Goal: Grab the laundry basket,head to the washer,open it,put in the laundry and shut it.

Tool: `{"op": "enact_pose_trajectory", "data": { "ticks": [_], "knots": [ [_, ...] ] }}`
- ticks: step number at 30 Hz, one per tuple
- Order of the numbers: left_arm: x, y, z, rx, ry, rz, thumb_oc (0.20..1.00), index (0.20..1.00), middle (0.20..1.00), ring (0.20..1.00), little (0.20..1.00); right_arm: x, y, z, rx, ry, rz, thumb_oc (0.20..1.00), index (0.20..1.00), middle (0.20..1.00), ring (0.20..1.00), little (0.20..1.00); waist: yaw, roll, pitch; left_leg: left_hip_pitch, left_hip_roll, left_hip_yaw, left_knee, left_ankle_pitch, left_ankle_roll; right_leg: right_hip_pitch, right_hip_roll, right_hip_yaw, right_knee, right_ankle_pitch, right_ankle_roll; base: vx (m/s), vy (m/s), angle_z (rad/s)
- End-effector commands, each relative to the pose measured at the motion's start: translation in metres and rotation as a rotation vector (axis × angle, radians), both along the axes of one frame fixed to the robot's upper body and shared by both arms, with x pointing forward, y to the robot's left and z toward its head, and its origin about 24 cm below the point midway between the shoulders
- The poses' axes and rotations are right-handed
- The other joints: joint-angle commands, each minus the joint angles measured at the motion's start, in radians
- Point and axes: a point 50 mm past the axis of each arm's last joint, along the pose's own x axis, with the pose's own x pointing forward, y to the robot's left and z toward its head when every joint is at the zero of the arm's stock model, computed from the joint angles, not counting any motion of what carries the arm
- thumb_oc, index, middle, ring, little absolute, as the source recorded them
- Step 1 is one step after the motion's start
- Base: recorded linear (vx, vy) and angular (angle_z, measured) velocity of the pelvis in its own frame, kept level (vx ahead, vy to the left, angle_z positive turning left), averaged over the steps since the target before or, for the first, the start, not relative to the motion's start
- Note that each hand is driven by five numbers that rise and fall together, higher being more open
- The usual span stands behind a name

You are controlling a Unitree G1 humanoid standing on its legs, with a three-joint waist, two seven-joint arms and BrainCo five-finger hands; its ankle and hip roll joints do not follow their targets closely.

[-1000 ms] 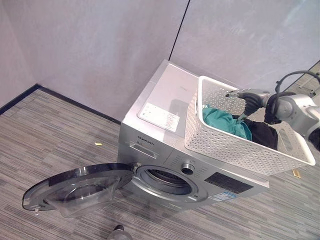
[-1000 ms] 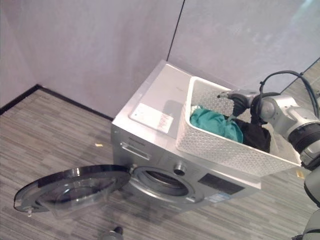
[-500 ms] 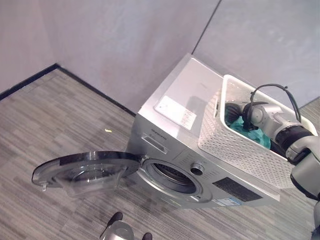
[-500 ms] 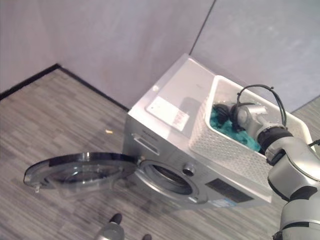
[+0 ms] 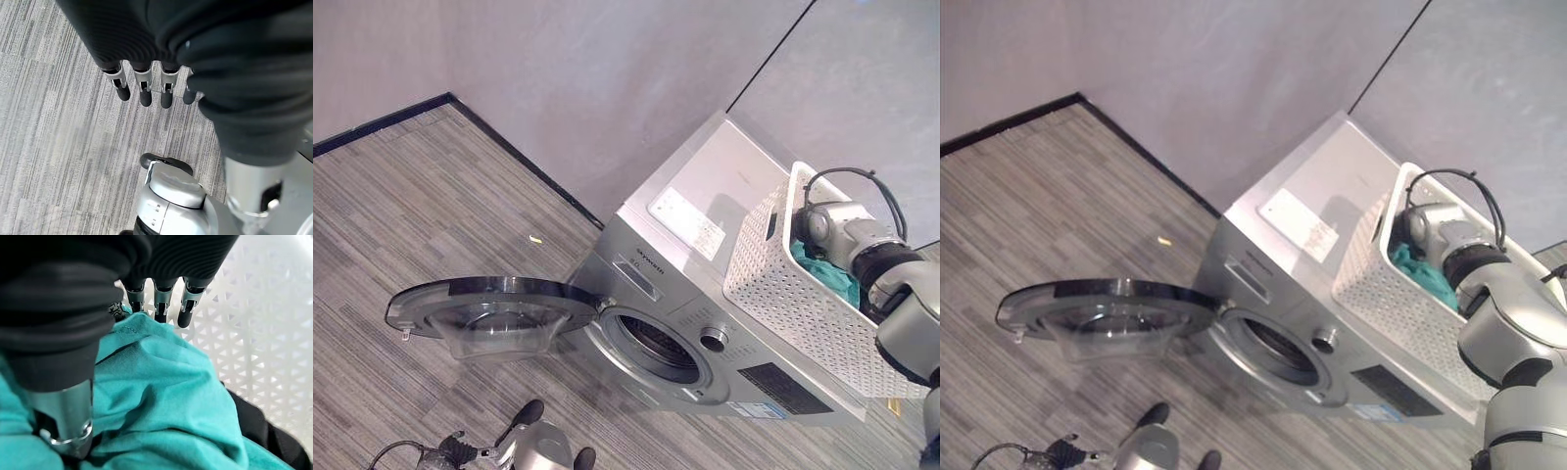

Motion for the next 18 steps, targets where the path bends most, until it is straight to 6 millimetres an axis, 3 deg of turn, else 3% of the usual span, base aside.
{"op": "enact_pose_trajectory", "data": {
  "ticks": [1,10,18],
  "knots": [
    [-0.011,0.004,-0.001,0.026,0.048,0.004,1.0,1.0,1.0,1.0,1.0,-0.001,-0.007,-0.012,-0.11,0.027,-0.02,1.0,1.0,1.0,1.0,1.0,-0.006,0.033,-0.013,0.023,-0.003,-0.012,-0.089,0.026,0.023,-0.016,-0.053,0.025,0.0,0.047,0.037,0.0,0.0,0.0],
    [-0.019,-0.001,-0.005,0.011,0.077,0.016,1.0,1.0,1.0,1.0,1.0,-0.001,0.002,-0.025,-0.127,0.013,0.013,1.0,1.0,1.0,1.0,1.0,-0.029,0.054,-0.014,0.037,0.009,0.01,-0.092,0.023,0.025,-0.02,-0.046,0.045,-0.001,0.048,0.028,-0.01,-0.026,-0.07],
    [-0.03,-0.01,-0.012,-0.009,0.116,0.008,1.0,1.0,1.0,1.0,1.0,-0.006,-0.001,-0.041,-0.127,0.007,0.012,1.0,1.0,1.0,1.0,1.0,-0.055,0.096,-0.035,0.052,0.017,0.03,-0.089,0.014,0.026,-0.023,-0.038,0.061,-0.003,0.046,0.025,-0.01,-0.025,-0.05]
  ]
}}
